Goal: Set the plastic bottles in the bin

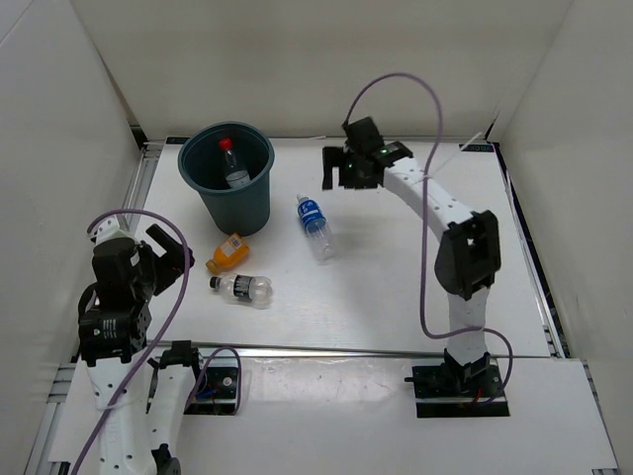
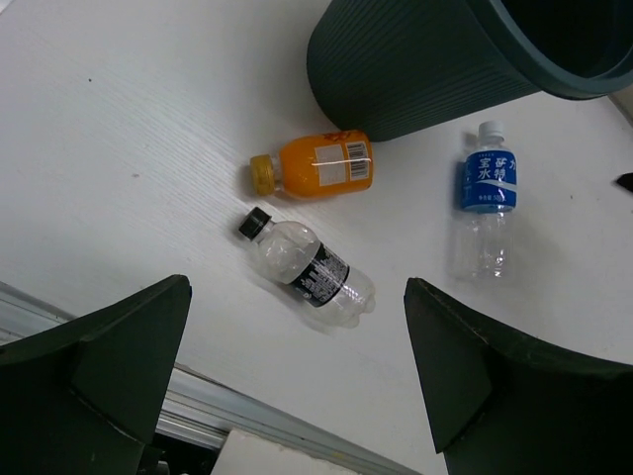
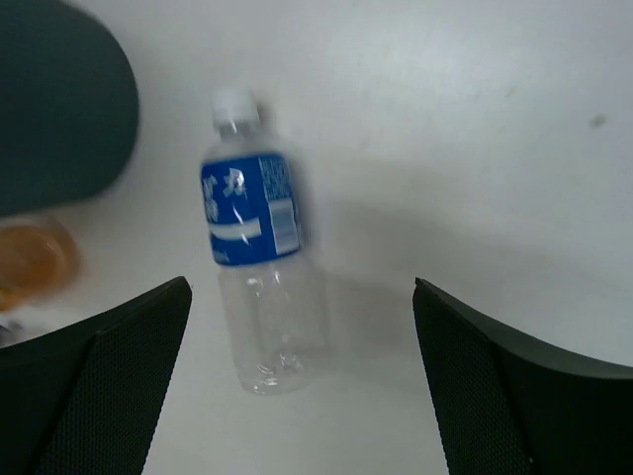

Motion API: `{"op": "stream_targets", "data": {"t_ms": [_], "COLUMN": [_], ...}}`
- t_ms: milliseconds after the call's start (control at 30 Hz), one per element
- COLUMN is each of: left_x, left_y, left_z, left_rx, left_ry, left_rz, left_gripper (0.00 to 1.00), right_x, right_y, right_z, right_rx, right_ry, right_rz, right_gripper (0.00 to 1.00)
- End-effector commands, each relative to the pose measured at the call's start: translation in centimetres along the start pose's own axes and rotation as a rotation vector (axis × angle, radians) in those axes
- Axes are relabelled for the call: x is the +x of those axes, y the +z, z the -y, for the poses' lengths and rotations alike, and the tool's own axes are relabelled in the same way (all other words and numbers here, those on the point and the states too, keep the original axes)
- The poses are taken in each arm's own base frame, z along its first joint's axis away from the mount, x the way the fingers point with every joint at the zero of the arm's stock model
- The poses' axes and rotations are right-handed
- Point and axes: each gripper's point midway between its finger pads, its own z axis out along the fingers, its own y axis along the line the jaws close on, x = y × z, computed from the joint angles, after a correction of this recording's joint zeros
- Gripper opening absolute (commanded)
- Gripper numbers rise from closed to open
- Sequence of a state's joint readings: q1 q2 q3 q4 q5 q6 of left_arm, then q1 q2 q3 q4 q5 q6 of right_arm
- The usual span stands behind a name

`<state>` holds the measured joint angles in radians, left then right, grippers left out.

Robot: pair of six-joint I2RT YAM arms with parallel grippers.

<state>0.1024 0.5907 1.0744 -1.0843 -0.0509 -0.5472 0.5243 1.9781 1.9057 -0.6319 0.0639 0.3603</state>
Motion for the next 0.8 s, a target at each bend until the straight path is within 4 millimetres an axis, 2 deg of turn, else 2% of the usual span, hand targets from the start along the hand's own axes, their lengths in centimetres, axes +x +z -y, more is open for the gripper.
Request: {"op": "stream_targets", "data": {"t_ms": [0,167,233,300,467,600,633,700,767], "left_x": [0.0,1.0,1.0,1.0,1.2,1.3,1.3,1.3,1.3], "left_y": [-0.3,-1.6,-1.9,-2.4,-3.1,-3.6,-3.6,-3.8,-3.8], "left_z": [0.8,0.2,-0.1,-0.4,-0.7,-1.0,-1.0,-1.0,-1.0], "left_rx": [0.029,0.018,0.010,-0.002,-0.014,-0.024,-0.024,-0.024,-0.024], "left_ry": [-0.010,-0.018,-0.027,-0.027,-0.027,-0.037,-0.037,-0.037,-0.037], "left_rz": [-0.024,-0.043,-0.033,-0.025,-0.026,-0.026,-0.025,-0.025,-0.025], "left_gripper": [1.00,1.00,1.00,1.00,1.00,1.00,1.00,1.00,1.00], "right_x": [2.8,6.5,7.6,9.9,11.7,12.4,13.6,13.4,14.3], "right_y": [0.5,4.4,5.2,6.3,7.1,7.6,8.3,8.2,8.2], "right_z": [-0.8,-1.6,-2.2,-3.1,-5.0,-5.5,-5.0,-5.0,-4.5], "right_rx": [-0.078,-0.072,-0.082,-0.096,-0.146,-0.142,-0.126,-0.113,-0.096], "right_ry": [-0.040,-0.093,-0.103,-0.121,-0.116,-0.105,-0.094,-0.095,-0.093], "right_rz": [-0.109,-0.204,-0.232,-0.286,-0.328,-0.350,-0.385,-0.387,-0.428], "right_gripper": [0.94,0.94,0.94,0.94,0.95,0.95,0.93,0.85,0.78]}}
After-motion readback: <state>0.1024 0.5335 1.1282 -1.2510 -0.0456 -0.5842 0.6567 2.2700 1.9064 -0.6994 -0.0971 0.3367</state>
